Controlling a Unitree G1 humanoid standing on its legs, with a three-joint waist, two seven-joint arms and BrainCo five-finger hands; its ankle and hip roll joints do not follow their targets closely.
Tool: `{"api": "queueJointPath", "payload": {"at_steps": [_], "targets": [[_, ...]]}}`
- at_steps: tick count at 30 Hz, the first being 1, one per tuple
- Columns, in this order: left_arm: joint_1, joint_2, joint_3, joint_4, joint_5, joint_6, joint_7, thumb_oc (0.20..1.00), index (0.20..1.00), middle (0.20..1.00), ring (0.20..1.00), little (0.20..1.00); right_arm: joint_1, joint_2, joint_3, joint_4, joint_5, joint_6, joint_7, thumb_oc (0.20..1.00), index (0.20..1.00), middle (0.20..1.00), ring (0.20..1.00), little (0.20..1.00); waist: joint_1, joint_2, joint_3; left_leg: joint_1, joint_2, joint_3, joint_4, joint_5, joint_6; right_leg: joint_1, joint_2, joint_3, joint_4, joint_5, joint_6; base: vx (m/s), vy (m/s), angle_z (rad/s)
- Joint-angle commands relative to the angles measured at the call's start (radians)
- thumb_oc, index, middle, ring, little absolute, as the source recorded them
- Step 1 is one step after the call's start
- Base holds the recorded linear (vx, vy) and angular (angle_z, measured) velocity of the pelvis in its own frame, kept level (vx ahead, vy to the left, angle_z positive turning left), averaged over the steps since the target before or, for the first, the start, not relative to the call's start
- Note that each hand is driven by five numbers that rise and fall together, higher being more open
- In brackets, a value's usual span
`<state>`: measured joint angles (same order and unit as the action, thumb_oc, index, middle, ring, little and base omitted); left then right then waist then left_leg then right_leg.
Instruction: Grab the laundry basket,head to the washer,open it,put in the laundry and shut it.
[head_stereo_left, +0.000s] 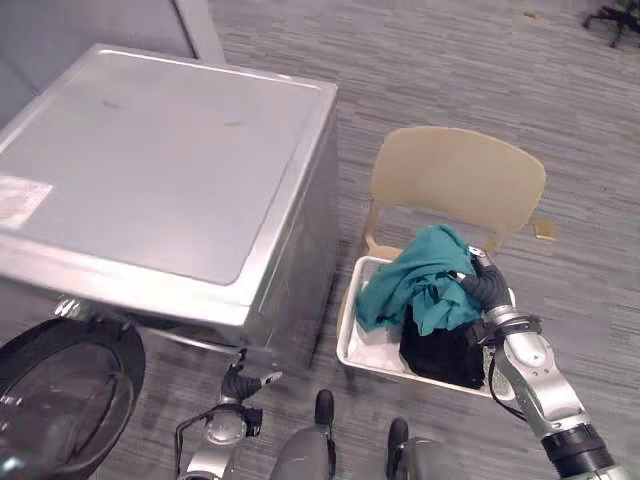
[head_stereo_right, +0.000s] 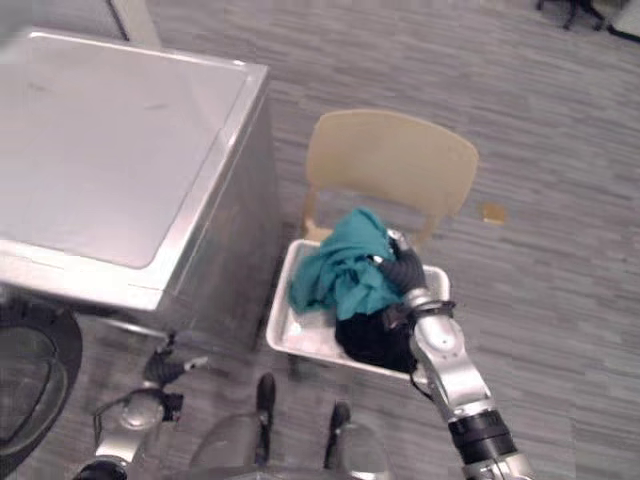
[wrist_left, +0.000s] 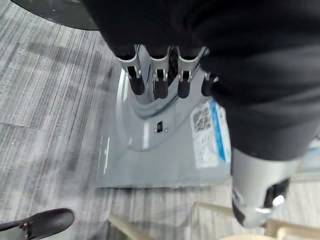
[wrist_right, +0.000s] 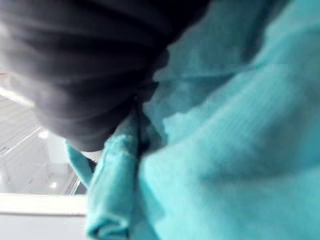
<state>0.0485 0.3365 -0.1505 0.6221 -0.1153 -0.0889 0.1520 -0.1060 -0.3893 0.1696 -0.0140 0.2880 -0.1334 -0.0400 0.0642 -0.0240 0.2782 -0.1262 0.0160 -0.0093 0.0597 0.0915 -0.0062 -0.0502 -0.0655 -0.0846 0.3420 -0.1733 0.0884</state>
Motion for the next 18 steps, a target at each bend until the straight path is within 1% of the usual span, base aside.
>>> {"api": "queueJointPath", "payload": {"at_steps": [1, 2, 3, 4, 5, 6, 7, 8, 9, 10, 11, 12, 13, 14, 15, 16, 17, 18], "targets": [[0.075, 0.059, 0.02, -0.095, -0.053, -0.046, 0.012, 1.0, 1.0, 1.0, 1.0, 1.0, -0.048, 0.032, 0.003, -0.115, 0.053, -0.104, -0.002, 0.2, 0.2, 0.2, 0.2, 0.2, 0.064, -0.026, -0.068, -0.095, 0.02, 0.027, -0.021, 0.012, -0.048, 0.073, 0.072, 0.031, -0.036, -0.063, -0.007, -0.32, -0.32, 0.29], [0.086, 0.06, 0.019, -0.137, -0.063, -0.048, 0.01, 1.0, 1.0, 1.0, 1.0, 1.0, -0.066, 0.035, 0.017, -0.115, 0.062, -0.099, -0.005, 0.2, 0.2, 0.2, 0.2, 0.2, 0.075, -0.024, -0.067, -0.126, 0.024, 0.015, -0.023, 0.043, -0.072, 0.092, 0.088, 0.036, -0.097, -0.064, -0.021, -0.24, -0.247, 0.2], [0.087, 0.06, 0.02, -0.139, -0.063, -0.047, 0.01, 1.0, 1.0, 1.0, 1.0, 1.0, -0.067, 0.036, 0.017, -0.114, 0.062, -0.1, -0.005, 0.2, 0.2, 0.2, 0.2, 0.2, 0.074, -0.024, -0.068, -0.127, 0.024, 0.013, -0.024, 0.044, -0.072, 0.093, 0.089, 0.034, -0.102, -0.062, -0.022, -0.23, -0.188, 0.23], [0.104, 0.062, 0.022, -0.187, -0.073, -0.049, 0.002, 1.0, 1.0, 1.0, 1.0, 1.0, -0.075, 0.035, 0.021, -0.117, 0.072, -0.099, -0.01, 0.2, 0.2, 0.2, 0.2, 0.2, 0.085, -0.016, -0.07, -0.152, 0.032, 0.012, -0.026, 0.062, -0.085, 0.103, 0.101, 0.039, -0.153, -0.073, -0.038, -0.31, -0.194, 0.45], [0.123, 0.053, 0.025, -0.253, -0.089, -0.053, -0.012, 1.0, 1.0, 1.0, 1.0, 1.0, -0.1, 0.022, 0.027, -0.125, 0.06, -0.094, -0.018, 0.2, 0.2, 0.2, 0.2, 0.2, 0.101, 0.011, -0.061, -0.169, 0.046, 0.007, -0.062, 0.093, -0.11, 0.101, 0.119, 0.018, -0.198, -0.08, -0.053, -0.31, -0.194, 0.44], [0.124, 0.053, 0.026, -0.254, -0.089, -0.053, -0.012, 1.0, 1.0, 1.0, 1.0, 1.0, -0.1, 0.021, 0.027, -0.124, 0.06, -0.095, -0.019, 0.2, 0.2, 0.2, 0.2, 0.2, 0.099, 0.012, -0.061, -0.168, 0.047, 0.005, -0.064, 0.094, -0.11, 0.101, 0.12, 0.016, -0.199, -0.079, -0.054, -0.41, -0.141, 0.53], [0.117, 0.051, 0.007, -0.31, -0.093, -0.062, -0.022, 1.0, 1.0, 1.0, 1.0, 1.0, -0.123, 0.001, 0.037, -0.113, 0.048, -0.088, -0.029, 0.2, 0.2, 0.2, 0.2, 0.2, 0.088, 0.022, -0.042, -0.165, 0.048, 0.047, -0.081, 0.066, -0.11, 0.094, 0.101, -0.025, -0.205, -0.068, -0.055, -0.3, -0.018, 0.56], [0.114, 0.052, -0.002, -0.335, -0.09, -0.067, -0.028, 1.0, 1.0, 1.0, 1.0, 1.0, -0.131, -0.001, 0.041, -0.112, 0.045, -0.084, -0.036, 0.2, 0.2, 0.2, 0.2, 0.2, 0.083, 0.021, -0.037, -0.157, 0.052, 0.067, -0.071, 0.049, -0.1, 0.089, 0.087, -0.045, -0.209, -0.056, -0.053, -0.31, -0.016, 0.89], [0.114, 0.052, -0.002, -0.336, -0.09, -0.067, -0.028, 1.0, 1.0, 1.0, 1.0, 1.0, -0.132, -0.002, 0.041, -0.111, 0.045, -0.084, -0.037, 0.2, 0.2, 0.2, 0.2, 0.2, 0.083, 0.023, -0.038, -0.16, 0.054, 0.065, -0.07, 0.05, -0.1, 0.088, 0.09, -0.045, -0.211, -0.052, -0.053, -0.28, -0.009, 1.17], [0.102, 0.058, -0.027, -0.392, -0.081, -0.08, -0.041, 1.0, 1.0, 1.0, 1.0, 1.0, -0.152, 0.0, 0.061, -0.12, 0.033, -0.081, -0.042, 0.2, 0.2, 0.2, 0.2, 0.2, 0.07, 0.012, -0.041, -0.131, 0.055, 0.086, -0.013, 0.018, -0.084, 0.084, 0.058, -0.089, -0.237, -0.021, -0.046, -0.27, -0.011, 1.1], [0.094, 0.065, -0.041, -0.414, -0.07, -0.085, -0.044, 1.0, 1.0, 1.0, 1.0, 1.0, -0.155, -0.001, 0.064, -0.126, 0.03, -0.084, -0.043, 0.2, 0.2, 0.2, 0.2, 0.2, 0.061, 0.005, -0.045, -0.125, 0.055, 0.09, 0.038, -0.011, -0.076, 0.078, 0.045, -0.109, -0.25, -0.008, -0.046, -0.26, -0.011, 0.86], [0.094, 0.065, -0.041, -0.414, -0.07, -0.085, -0.044, 1.0, 1.0, 1.0, 1.0, 1.0, -0.155, -0.001, 0.064, -0.126, 0.03, -0.084, -0.043, 0.2, 0.2, 0.2, 0.2, 0.2, 0.06, 0.005, -0.046, -0.126, 0.056, 0.089, 0.039, -0.011, -0.076, 0.078, 0.046, -0.109, -0.25, -0.007, -0.046, -0.21, 0.006, 0.74], [0.066, 0.081, -0.08, -0.457, -0.037, -0.095, -0.045, 1.0, 1.0, 1.0, 1.0, 1.0, -0.176, -0.001, 0.081, -0.136, 0.015, -0.088, -0.047, 0.2, 0.2, 0.2, 0.2, 0.2, 0.044, -0.017, -0.053, -0.091, 0.06, 0.11, 0.118, -0.082, -0.067, 0.07, 0.013, -0.143, -0.264, 0.009, -0.043, -0.16, 0.028, 0.68], [0.049, 0.085, -0.103, -0.464, -0.026, -0.098, -0.042, 1.0, 1.0, 1.0, 1.0, 1.0, -0.192, -0.001, 0.093, -0.143, 0.008, -0.089, -0.047, 0.2, 0.2, 0.2, 0.2, 0.2, 0.035, -0.023, -0.062, -0.058, 0.067, 0.123, 0.13, -0.118, -0.067, 0.065, 0.0, -0.162, -0.266, 0.016, -0.042, -0.17, 0.029, 0.7], [0.048, 0.085, -0.103, -0.463, -0.026, -0.098, -0.042, 1.0, 1.0, 1.0, 1.0, 1.0, -0.193, -0.001, 0.093, -0.143, 0.008, -0.089, -0.047, 0.2, 0.2, 0.2, 0.2, 0.2, 0.034, -0.023, -0.062, -0.06, 0.067, 0.122, 0.128, -0.115, -0.067, 0.064, 0.001, -0.164, -0.268, 0.018, -0.042, -0.05, 0.099, 0.66], [0.001, 0.095, -0.159, -0.491, 0.014, -0.102, -0.036, 1.0, 1.0, 1.0, 1.0, 1.0, -0.221, 0.012, 0.121, -0.152, -0.001, -0.088, -0.045, 0.2, 0.2, 0.2, 0.2, 0.2, 0.006, -0.02, -0.094, 0.036, 0.082, 0.153, 0.076, -0.133, -0.071, 0.059, -0.003, -0.198, -0.282, 0.025, -0.032, -0.02, 0.08, 0.76], [0.0, 0.095, -0.16, -0.491, 0.015, -0.102, -0.036, 1.0, 1.0, 1.0, 1.0, 1.0, -0.221, 0.012, 0.12, -0.152, -0.001, -0.088, -0.045, 0.2, 0.2, 0.2, 0.2, 0.2, 0.004, -0.021, -0.095, 0.035, 0.081, 0.152, 0.072, -0.127, -0.07, 0.058, -0.003, -0.2, -0.285, 0.029, -0.032, 0.02, 0.131, 0.82], [-0.009, 0.092, -0.18, -0.496, 0.045, -0.099, -0.032, 1.0, 1.0, 1.0, 1.0, 1.0, -0.239, 0.02, 0.137, -0.156, -0.005, -0.089, -0.046, 0.2, 0.2, 0.2, 0.2, 0.2, -0.005, -0.014, -0.115, 0.06, 0.08, 0.163, 0.007, -0.12, -0.068, 0.059, -0.001, -0.206, -0.293, 0.033, -0.026, 0.04, 0.138, 0.73]]}}
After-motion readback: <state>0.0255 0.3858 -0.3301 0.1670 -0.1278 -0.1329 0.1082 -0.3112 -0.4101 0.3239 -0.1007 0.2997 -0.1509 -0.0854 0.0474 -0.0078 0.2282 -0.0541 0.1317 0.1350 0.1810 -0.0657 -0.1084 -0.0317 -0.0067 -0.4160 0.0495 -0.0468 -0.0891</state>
